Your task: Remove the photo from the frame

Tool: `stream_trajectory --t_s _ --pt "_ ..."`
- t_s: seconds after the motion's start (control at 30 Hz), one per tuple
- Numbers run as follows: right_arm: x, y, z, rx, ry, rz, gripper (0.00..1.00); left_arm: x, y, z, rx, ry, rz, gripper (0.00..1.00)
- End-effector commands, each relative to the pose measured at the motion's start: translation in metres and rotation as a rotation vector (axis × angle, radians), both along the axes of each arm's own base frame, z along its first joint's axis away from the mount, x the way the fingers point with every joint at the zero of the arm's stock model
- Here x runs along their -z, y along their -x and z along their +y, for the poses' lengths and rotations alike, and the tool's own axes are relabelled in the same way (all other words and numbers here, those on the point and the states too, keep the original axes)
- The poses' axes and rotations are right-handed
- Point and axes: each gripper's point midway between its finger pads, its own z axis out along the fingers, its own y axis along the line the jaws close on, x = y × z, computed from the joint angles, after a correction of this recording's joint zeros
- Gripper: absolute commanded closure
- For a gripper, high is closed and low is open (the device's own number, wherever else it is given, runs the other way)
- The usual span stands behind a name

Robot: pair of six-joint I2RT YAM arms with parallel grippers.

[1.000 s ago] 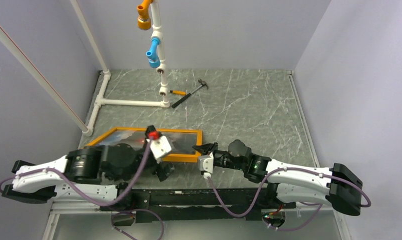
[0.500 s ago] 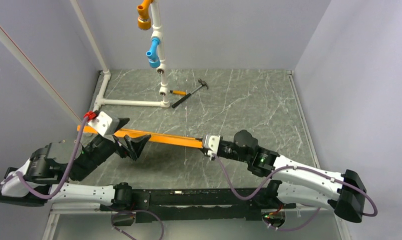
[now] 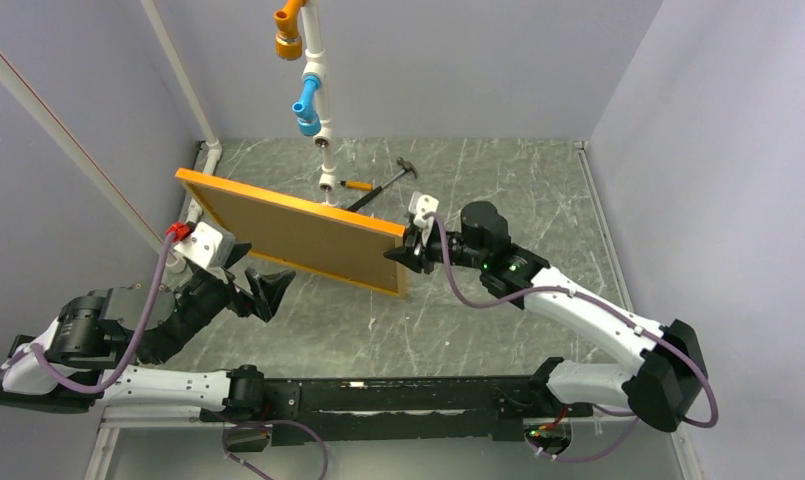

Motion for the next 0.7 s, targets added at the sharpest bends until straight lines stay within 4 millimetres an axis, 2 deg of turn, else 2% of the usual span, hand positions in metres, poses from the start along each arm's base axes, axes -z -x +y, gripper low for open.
stream_trajectory --t_s 0.0,0.13,0.37,0.6,0.67 --pt "0.025 0.036 0.013 -0.141 0.033 0.412 1.0 -0.007 -0.004 0.0 -0.032 0.008 -0.006 0.06" --pt "0.027 0.021 0.02 -0.136 0.024 0.523 1.0 -0.009 -0.003 0.001 -0.032 0.026 -0.001 0.06" --pt "0.021 0.011 0.031 -0.193 -0.015 0.582 1.0 -0.012 -0.004 -0.002 -0.031 0.031 -0.008 0.06" --pt "0.028 0.002 0.027 -0.262 -0.025 0.677 1.0 -0.01 -0.003 -0.009 -0.024 0.023 -0.008 0.06" --pt "0.031 -0.008 0.022 -0.237 -0.033 0.706 1.0 -0.008 -0.003 -0.01 -0.02 0.022 -0.004 0.06"
